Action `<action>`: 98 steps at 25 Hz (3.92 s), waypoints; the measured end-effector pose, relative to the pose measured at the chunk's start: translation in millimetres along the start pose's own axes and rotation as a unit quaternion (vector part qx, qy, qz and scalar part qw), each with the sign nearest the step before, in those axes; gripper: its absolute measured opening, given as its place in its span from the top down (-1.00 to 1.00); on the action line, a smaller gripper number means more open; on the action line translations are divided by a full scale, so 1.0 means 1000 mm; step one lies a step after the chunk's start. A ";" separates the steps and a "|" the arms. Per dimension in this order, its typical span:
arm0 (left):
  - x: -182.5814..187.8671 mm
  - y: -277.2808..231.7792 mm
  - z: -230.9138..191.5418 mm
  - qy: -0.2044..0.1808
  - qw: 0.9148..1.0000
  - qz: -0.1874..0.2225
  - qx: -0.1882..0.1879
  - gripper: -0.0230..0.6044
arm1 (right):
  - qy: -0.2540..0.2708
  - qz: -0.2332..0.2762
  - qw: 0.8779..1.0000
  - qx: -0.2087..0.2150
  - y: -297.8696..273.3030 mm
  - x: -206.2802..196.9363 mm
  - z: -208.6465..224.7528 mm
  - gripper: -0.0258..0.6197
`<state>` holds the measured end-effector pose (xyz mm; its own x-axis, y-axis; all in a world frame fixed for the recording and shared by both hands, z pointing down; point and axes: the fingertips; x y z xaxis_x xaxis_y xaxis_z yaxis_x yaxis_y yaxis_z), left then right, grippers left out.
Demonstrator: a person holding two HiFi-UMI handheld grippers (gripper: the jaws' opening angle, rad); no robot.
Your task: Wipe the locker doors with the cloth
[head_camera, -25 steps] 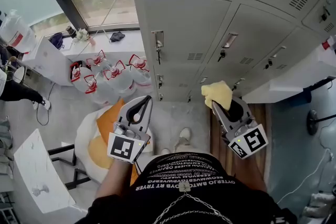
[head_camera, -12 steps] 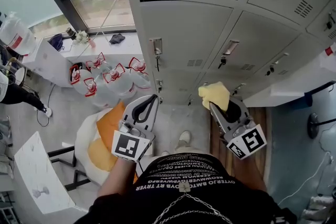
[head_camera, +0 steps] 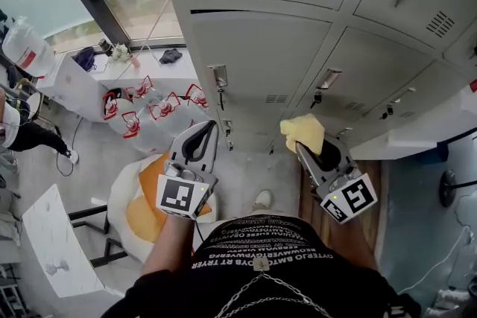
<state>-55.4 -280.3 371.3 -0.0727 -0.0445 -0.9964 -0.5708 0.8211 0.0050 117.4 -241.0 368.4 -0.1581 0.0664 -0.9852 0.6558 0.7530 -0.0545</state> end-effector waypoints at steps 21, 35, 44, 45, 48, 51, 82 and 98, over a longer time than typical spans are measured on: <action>0.001 -0.036 -0.005 -0.012 0.997 -0.015 0.071 0.90 | -0.009 0.044 0.995 0.089 -0.033 0.000 0.054 0.57; -0.009 -0.053 -0.029 -0.014 0.998 -0.034 0.058 0.90 | -0.010 0.074 0.992 0.101 -0.067 0.032 0.058 0.57; -0.011 -0.083 -0.047 -0.023 0.999 -0.036 0.018 0.90 | 0.005 0.079 0.993 0.093 -0.101 0.056 0.058 0.58; -0.011 -0.085 -0.049 -0.023 0.999 -0.036 0.015 0.90 | 0.007 0.079 0.992 0.094 -0.105 0.059 0.058 0.57; -0.013 -0.092 -0.054 -0.020 0.999 -0.040 0.006 0.90 | 0.012 0.076 0.992 0.101 -0.117 0.064 0.054 0.57; -0.016 -0.098 -0.057 -0.016 0.999 -0.046 0.000 0.90 | 0.017 0.077 0.991 0.107 -0.129 0.071 0.051 0.57; -0.024 -0.118 -0.065 -0.032 0.995 -0.053 -0.075 0.91 | 0.050 0.111 0.974 0.189 -0.213 0.123 -0.012 0.58; -0.032 -0.111 -0.056 -0.007 0.995 -0.072 -0.064 0.91 | 0.052 0.094 0.986 0.125 -0.182 0.115 0.031 0.58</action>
<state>-35.4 -401.6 407.5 0.0283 -0.1467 -0.9888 -0.6735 0.7281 -0.1273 2.3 -390.8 259.7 -0.0836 0.2664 -0.9602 0.8401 0.5371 0.0759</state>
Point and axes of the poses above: the fingertips, and each gripper's own axes: y backward along the fingers, z to its right, x out of its top, and after that the axes turned 9 degrees about y, right-handed
